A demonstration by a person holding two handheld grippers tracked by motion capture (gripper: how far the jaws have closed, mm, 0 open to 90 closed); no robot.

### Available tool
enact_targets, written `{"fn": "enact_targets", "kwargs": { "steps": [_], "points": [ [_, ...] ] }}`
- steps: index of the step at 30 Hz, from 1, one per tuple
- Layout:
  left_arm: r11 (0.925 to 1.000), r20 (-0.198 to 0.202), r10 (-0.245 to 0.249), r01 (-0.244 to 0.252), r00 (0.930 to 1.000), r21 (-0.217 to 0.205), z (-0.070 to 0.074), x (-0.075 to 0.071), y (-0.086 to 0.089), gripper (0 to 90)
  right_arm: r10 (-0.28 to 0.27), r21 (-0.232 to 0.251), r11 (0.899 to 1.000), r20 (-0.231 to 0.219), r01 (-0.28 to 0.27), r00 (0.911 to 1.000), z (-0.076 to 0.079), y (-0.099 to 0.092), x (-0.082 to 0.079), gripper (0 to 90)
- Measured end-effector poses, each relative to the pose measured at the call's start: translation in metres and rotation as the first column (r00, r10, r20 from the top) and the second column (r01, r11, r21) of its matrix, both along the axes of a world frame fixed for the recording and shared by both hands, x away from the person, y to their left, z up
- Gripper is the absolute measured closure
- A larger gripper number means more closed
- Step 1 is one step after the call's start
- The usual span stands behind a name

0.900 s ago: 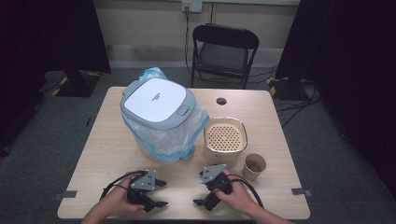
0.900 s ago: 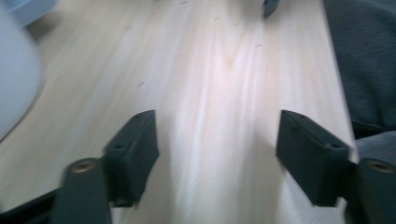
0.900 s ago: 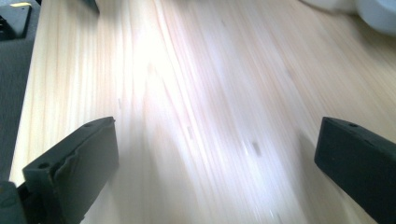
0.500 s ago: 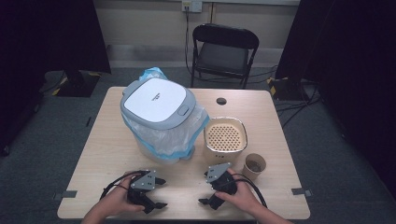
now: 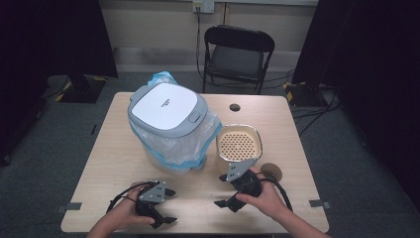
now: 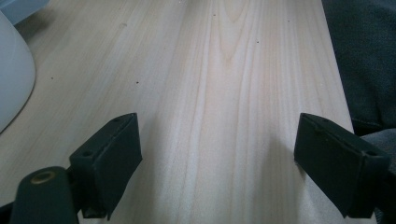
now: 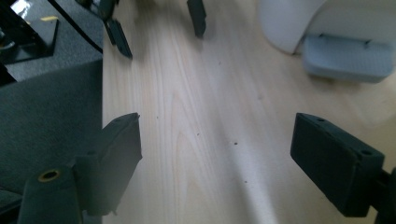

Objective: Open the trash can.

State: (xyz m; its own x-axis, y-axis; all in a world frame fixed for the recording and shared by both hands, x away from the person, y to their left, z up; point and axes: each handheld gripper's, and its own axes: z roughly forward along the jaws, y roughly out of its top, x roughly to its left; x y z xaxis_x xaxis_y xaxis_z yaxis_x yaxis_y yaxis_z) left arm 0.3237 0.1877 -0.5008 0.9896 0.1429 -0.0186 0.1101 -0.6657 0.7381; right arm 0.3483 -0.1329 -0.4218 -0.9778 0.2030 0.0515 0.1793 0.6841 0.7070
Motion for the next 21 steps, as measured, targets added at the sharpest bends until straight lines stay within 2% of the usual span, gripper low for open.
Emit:
{"fn": "enact_targets", "kwargs": {
  "steps": [2,4,5,6,10,21],
  "points": [
    [1.0000,-0.002,0.001,-0.001,1.0000,-0.007,-0.001,0.000,0.000,13.7,-0.002,-0.006,1.000,0.017,0.002,0.9999,0.011,-0.003,0.002,16.1],
    [0.9999,-0.011,0.004,-0.004,0.9999,-0.010,0.000,0.000,0.000,13.7,-0.007,0.008,1.000,0.009,0.007,0.9999,0.020,-0.005,0.004,16.2],
    [0.9999,-0.011,0.004,-0.004,0.9999,-0.010,0.000,0.000,0.000,13.7,-0.007,0.008,1.000,0.009,0.007,0.9999,0.020,-0.005,0.004,16.2],
    [0.9999,-0.008,0.001,-0.001,1.0000,-0.012,-0.001,0.001,0.000,13.7,-0.013,0.002,1.000,0.011,0.013,0.9999,0.029,-0.007,0.006,16.2],
    [0.9999,-0.011,0.004,-0.004,0.9999,-0.015,-0.001,0.000,0.000,13.7,-0.005,-0.003,1.000,0.012,0.005,0.9999,0.045,-0.010,0.011,16.4],
    [0.9999,-0.010,0.001,-0.001,0.9999,-0.012,0.000,0.001,0.000,13.7,0.003,0.016,1.000,0.020,-0.004,0.9998,0.083,-0.008,0.023,16.5]
  ]
}}
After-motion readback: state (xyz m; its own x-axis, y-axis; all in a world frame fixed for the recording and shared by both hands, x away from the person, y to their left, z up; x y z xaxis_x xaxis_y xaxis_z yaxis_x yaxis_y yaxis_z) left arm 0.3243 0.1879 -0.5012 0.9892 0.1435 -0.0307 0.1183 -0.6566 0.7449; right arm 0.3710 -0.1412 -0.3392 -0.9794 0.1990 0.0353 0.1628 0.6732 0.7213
